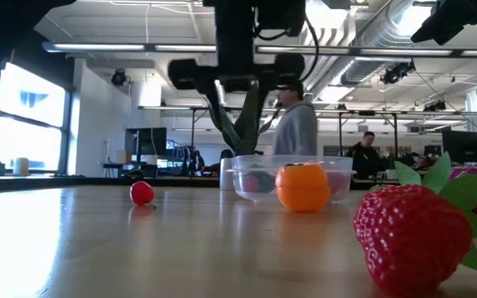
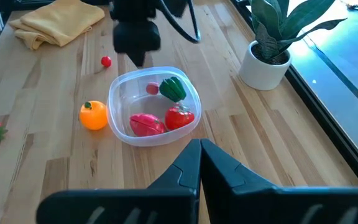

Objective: Pick and placing Produce into tupperware
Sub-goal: Put the tomato into the transparent bin, then put the cherry into the transparent bin

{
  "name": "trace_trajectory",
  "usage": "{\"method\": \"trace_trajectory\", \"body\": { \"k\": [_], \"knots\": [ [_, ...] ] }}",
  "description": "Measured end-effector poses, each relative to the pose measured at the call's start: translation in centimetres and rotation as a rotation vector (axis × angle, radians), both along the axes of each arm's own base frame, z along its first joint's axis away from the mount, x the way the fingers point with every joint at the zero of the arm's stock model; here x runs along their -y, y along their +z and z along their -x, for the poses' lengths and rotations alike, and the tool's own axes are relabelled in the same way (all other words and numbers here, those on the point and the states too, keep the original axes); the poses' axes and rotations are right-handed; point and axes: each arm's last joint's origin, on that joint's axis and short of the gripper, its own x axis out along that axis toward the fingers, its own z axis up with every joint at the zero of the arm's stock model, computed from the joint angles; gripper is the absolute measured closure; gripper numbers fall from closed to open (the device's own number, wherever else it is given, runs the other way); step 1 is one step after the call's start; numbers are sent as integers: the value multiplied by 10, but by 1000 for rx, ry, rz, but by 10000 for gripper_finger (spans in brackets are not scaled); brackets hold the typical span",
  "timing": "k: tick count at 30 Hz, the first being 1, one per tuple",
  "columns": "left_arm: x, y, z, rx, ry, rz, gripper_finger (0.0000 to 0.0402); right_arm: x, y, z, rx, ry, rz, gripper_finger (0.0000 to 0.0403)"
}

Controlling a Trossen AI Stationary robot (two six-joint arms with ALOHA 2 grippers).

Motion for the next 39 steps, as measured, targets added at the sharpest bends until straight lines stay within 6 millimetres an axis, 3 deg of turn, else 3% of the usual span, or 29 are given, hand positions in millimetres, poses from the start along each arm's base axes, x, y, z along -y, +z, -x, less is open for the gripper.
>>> {"method": "trace_trajectory", "body": {
  "k": [5, 10, 15, 19, 25, 32, 39],
  "knots": [
    [24, 12, 14, -104, -20, -14, 162, 0, 0, 0, 0, 0, 0, 403],
    [59, 18, 26, -179, 99, -92, 151, 0, 0, 0, 0, 0, 0, 403],
    [94, 2, 32, -210, 236, -127, 136, 0, 0, 0, 0, 0, 0, 403],
    [109, -19, 37, -229, 321, -145, 122, 0, 0, 0, 0, 0, 0, 403],
    [107, -38, 38, -143, 347, -108, 102, 0, 0, 0, 0, 0, 0, 403],
    [100, -49, 60, -80, 373, -64, 94, 0, 0, 0, 0, 0, 0, 403],
    [99, -73, 76, -26, 420, -14, 94, 0, 0, 0, 0, 0, 0, 403]
  ]
}}
